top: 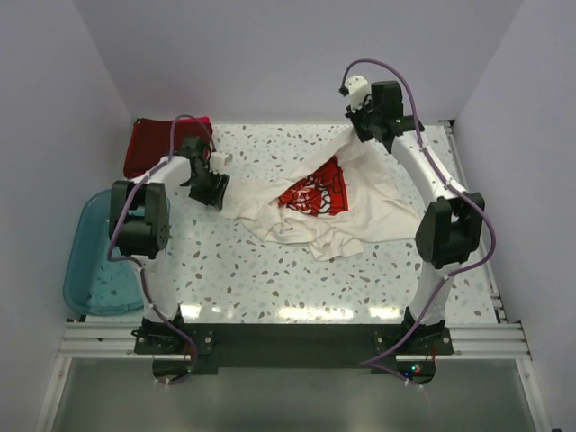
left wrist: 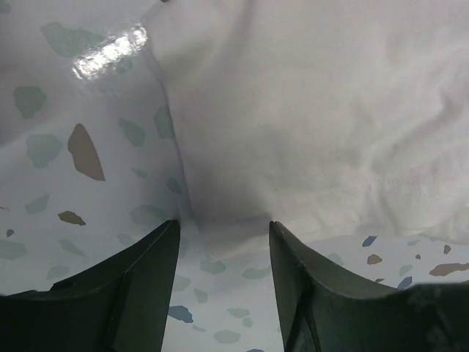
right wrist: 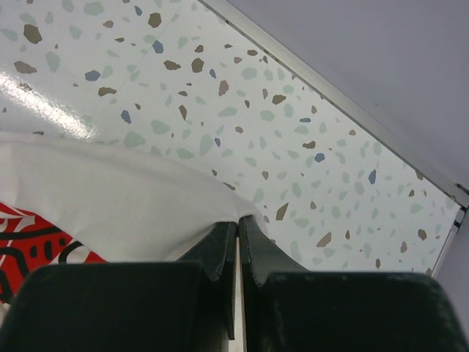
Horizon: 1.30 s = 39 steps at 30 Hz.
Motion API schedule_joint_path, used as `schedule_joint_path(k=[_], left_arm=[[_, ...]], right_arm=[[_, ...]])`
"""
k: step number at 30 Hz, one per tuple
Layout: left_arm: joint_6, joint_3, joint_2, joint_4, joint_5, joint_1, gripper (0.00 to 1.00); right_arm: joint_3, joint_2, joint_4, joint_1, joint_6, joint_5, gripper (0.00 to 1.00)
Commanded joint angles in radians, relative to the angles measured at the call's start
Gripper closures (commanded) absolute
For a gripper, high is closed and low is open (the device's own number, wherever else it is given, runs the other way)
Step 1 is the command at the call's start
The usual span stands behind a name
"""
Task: Fold and stack the t-shirts
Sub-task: Flatten the tshirt out
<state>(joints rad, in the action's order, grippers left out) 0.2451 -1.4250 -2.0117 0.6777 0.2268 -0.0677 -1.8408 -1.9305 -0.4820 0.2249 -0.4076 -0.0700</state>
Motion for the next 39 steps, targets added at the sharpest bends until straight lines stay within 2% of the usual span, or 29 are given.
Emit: schedule_joint_path(k=[1, 4, 5, 7, 8, 10, 11, 13, 14, 15, 16, 17, 18, 19, 21, 22, 25, 27, 29, 32, 33, 34, 35, 36, 37, 38, 39], left_arm=[[-0.012, 0.026, -0.018, 0.011, -0.003, -0.033, 0.44], [-0.013, 0.043, -0.033, -0.004, -0.049, -0.040, 0.56], [-0.018, 0.035, -0.041, -0.004, -0.067, -0.041, 0.66], [-0.018, 0.012, -0.061, 0.008, -0.067, -0.041, 0.77], [-0.023, -0.029, -0.068, 0.022, -0.029, -0.038, 0.86], [-0.021, -0.096, -0.084, 0.029, 0.011, -0.037, 0.98], [-0.014, -0.197, -0.088, 0.031, 0.081, -0.037, 0.99], [-0.012, -0.322, -0.120, 0.002, 0.127, -0.040, 1.00], [-0.015, -0.485, -0.139, -0.001, 0.159, -0.041, 1.00], [-0.021, -0.580, -0.191, -0.003, 0.170, -0.041, 1.00], [-0.033, -0.682, -0.220, -0.009, 0.177, -0.043, 1.00], [-0.068, -0.882, -0.251, -0.020, 0.218, -0.040, 1.00], [-0.093, -0.964, -0.286, -0.044, 0.224, -0.040, 1.00], [-0.121, -1.018, -0.285, -0.149, 0.226, -0.040, 1.00], [-0.220, -0.981, -0.183, -0.341, 0.256, -0.035, 1.00], [-0.304, -0.854, -0.130, -0.585, 0.235, -0.027, 1.00], [-0.417, -0.708, 0.026, -0.994, 0.197, -0.017, 1.00], [-0.438, -0.761, 0.044, -1.033, 0.174, -0.012, 1.00], [-0.484, -0.848, 0.044, -1.031, 0.175, 0.011, 1.00], [-0.504, -0.798, 0.080, -1.000, 0.224, 0.046, 1.00], [-0.504, -0.751, 0.126, -0.983, 0.245, 0.052, 1.00], [-0.491, -0.632, 0.152, -0.969, 0.290, 0.068, 1.00], [-0.480, -0.562, 0.216, -0.960, 0.314, 0.068, 1.00], [-0.469, -0.489, 0.249, -0.954, 0.341, 0.092, 1.00], [-0.442, -0.345, 0.283, -0.936, 0.389, 0.115, 1.00], [-0.428, -0.278, 0.345, -0.922, 0.414, 0.130, 1.00], [-0.412, -0.162, 0.372, -0.873, 0.443, 0.144, 1.00]], right_arm=[[-0.017, 0.041, 0.013, -0.013, -0.014, -0.016, 1.00], [-0.017, 0.044, 0.002, -0.021, -0.013, -0.022, 1.00], [-0.018, 0.044, -0.004, -0.025, -0.013, -0.025, 1.00], [-0.029, 0.041, -0.030, -0.045, -0.004, -0.033, 1.00], [-0.035, 0.036, -0.035, -0.055, 0.000, -0.036, 1.00], [-0.058, 0.024, -0.047, -0.090, 0.006, -0.040, 1.00], [-0.070, 0.016, -0.044, -0.101, 0.006, -0.033, 1.00], [-0.136, -0.002, -0.030, -0.142, 0.007, -0.024, 1.00], [-0.171, -0.034, -0.024, -0.171, 0.009, -0.005, 1.00], [-0.214, -0.051, -0.023, -0.186, 0.024, -0.001, 1.00], [-0.321, -0.076, -0.030, -0.199, 0.030, 0.002, 1.00], [-0.378, -0.114, -0.033, -0.211, 0.038, 0.004, 1.00], [-0.435, -0.134, -0.036, -0.222, 0.050, 0.012, 1.00], [-0.540, -0.146, -0.030, -0.239, 0.058, 0.015, 1.00], [-0.656, -0.156, 0.014, -0.272, 0.088, 0.025, 1.00], [-0.675, -0.147, 0.046, -0.280, 0.102, 0.030, 1.00], [-0.655, -0.033, 0.244, -0.317, 0.168, 0.042, 1.00], [-0.606, 0.072, 0.378, -0.343, 0.187, 0.041, 1.00], [-0.565, 0.135, 0.427, -0.360, 0.172, 0.021, 1.00], [-0.415, 0.286, 0.442, -0.364, 0.150, -0.057, 1.00], [-0.282, 0.329, 0.438, -0.364, 0.112, -0.085, 1.00], [-0.202, 0.428, 0.438, -0.364, 0.096, -0.109, 1.00], [-0.043, 0.479, 0.428, -0.364, 0.026, -0.176, 1.00], [0.035, 0.528, 0.380, -0.363, -0.011, -0.207, 1.00], [0.110, 0.638, 0.346, -0.364, -0.045, -0.258, 1.00], [0.180, 0.689, 0.300, -0.364, -0.136, -0.280, 1.00], [0.310, 0.752, 0.193, -0.363, -0.175, -0.296, 1.00]])
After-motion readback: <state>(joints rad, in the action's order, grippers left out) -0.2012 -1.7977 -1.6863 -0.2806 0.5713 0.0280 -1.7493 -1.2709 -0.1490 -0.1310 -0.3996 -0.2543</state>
